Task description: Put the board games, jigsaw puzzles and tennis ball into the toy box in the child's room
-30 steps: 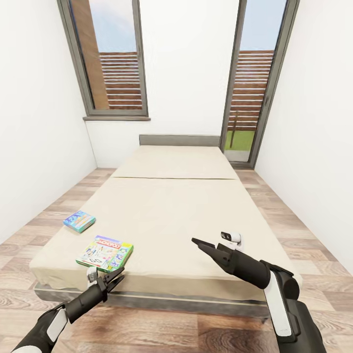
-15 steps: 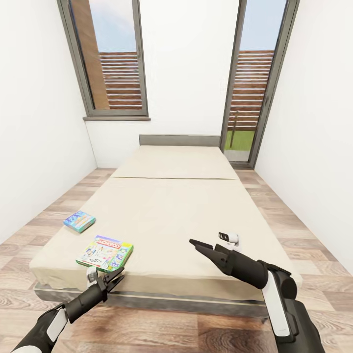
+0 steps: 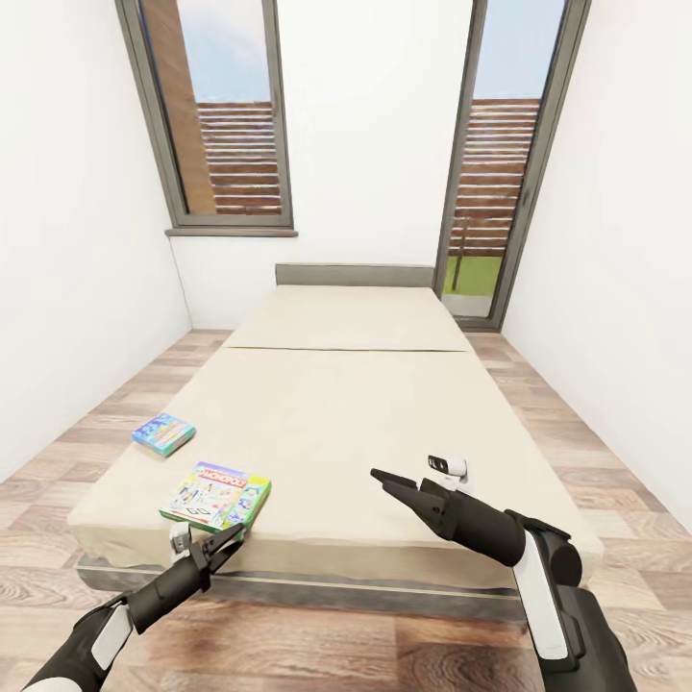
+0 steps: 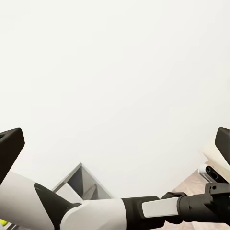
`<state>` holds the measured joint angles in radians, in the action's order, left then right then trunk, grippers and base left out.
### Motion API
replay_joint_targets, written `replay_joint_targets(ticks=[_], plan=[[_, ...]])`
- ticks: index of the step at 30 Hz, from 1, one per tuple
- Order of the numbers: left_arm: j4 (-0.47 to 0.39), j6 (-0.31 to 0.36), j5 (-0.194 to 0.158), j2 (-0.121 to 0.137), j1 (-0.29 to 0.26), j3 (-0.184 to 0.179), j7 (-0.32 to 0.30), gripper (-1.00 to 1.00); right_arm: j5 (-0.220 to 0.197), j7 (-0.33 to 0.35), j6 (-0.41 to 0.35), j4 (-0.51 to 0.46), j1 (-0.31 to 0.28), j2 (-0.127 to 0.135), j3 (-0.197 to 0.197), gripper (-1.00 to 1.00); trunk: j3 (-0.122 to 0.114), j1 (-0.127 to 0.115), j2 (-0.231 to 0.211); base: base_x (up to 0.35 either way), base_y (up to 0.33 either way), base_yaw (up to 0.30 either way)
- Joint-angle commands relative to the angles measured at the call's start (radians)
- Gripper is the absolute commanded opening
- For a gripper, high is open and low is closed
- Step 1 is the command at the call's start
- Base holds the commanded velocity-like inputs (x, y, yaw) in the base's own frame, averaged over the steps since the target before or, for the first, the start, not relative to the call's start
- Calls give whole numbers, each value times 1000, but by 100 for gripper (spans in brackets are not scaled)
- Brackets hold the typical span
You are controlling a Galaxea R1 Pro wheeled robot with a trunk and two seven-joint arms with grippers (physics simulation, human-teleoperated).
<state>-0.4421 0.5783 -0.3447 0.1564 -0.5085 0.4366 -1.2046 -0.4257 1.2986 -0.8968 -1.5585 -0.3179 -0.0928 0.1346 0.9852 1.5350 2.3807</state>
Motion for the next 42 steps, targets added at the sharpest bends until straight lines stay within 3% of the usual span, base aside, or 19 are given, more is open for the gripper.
replay_joint_targets(ticks=[1, 42], plan=[[0, 5, -3, 0, -1, 4, -1, 100, -1, 2, -7, 0, 0, -1, 2, 100, 1, 0, 0, 0, 26, 0], [0, 5, -3, 0, -1, 3, -1, 100, -1, 3, -7, 0, 0, -1, 0, 100, 1, 0, 0, 0, 1, 0]])
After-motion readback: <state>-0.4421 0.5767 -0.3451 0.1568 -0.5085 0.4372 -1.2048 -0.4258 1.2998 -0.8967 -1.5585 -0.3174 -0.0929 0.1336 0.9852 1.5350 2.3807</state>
